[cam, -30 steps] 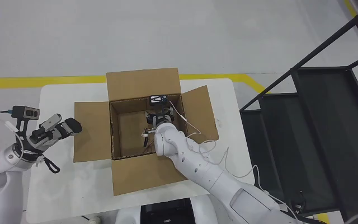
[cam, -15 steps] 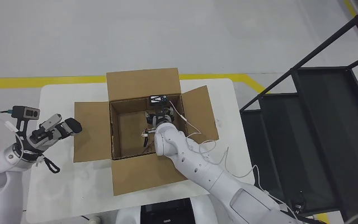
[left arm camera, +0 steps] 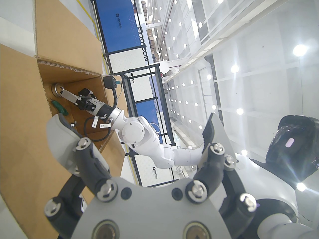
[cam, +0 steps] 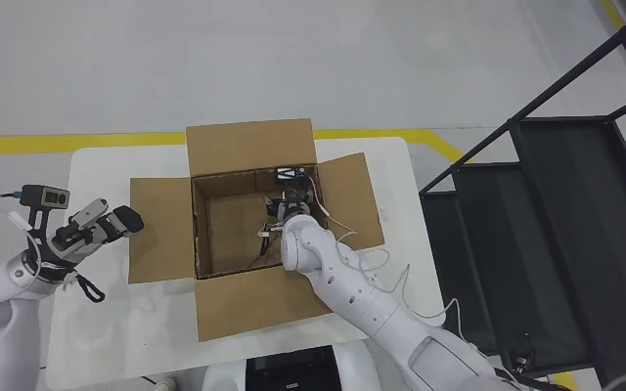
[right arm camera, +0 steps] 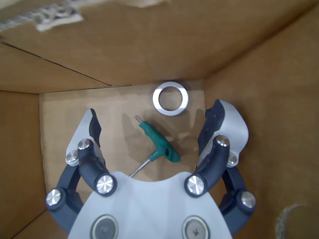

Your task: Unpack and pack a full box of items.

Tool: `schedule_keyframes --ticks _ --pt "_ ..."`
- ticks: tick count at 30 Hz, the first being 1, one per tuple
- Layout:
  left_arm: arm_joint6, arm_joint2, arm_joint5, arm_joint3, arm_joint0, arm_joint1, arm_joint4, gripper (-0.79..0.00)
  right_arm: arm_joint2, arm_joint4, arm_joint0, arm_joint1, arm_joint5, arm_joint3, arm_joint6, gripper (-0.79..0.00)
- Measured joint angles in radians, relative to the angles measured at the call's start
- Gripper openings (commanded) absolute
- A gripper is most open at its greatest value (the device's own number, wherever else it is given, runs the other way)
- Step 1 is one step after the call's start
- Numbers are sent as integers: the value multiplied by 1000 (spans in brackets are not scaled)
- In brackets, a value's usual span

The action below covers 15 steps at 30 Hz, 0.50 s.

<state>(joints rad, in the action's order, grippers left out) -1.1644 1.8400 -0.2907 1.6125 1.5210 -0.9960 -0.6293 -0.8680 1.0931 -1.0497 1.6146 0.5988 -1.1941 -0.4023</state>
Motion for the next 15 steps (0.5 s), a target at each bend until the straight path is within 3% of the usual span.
schedule_keyframes --ticks 1,2,3,5,8,11,15 --pt "0 0 0 0 0 0 0 0 -6 3 -5 -1 2 -5 -4 -286" --pt "0 0 0 0 0 0 0 0 -13 4 -11 -2 5 -12 -9 -409" --pt "0 0 0 0 0 0 0 0 -19 3 -15 -3 7 -18 -11 -453" --pt "0 0 0 0 0 0 0 0 -29 0 -21 -2 14 -27 -8 -499" --pt "0 0 0 0 0 0 0 0 -36 -4 -27 1 33 -35 8 -508" --pt "0 0 0 0 0 0 0 0 -33 -3 -30 9 70 -40 32 -582" --pt "0 0 0 0 0 0 0 0 -13 3 -26 24 134 -25 67 -606"
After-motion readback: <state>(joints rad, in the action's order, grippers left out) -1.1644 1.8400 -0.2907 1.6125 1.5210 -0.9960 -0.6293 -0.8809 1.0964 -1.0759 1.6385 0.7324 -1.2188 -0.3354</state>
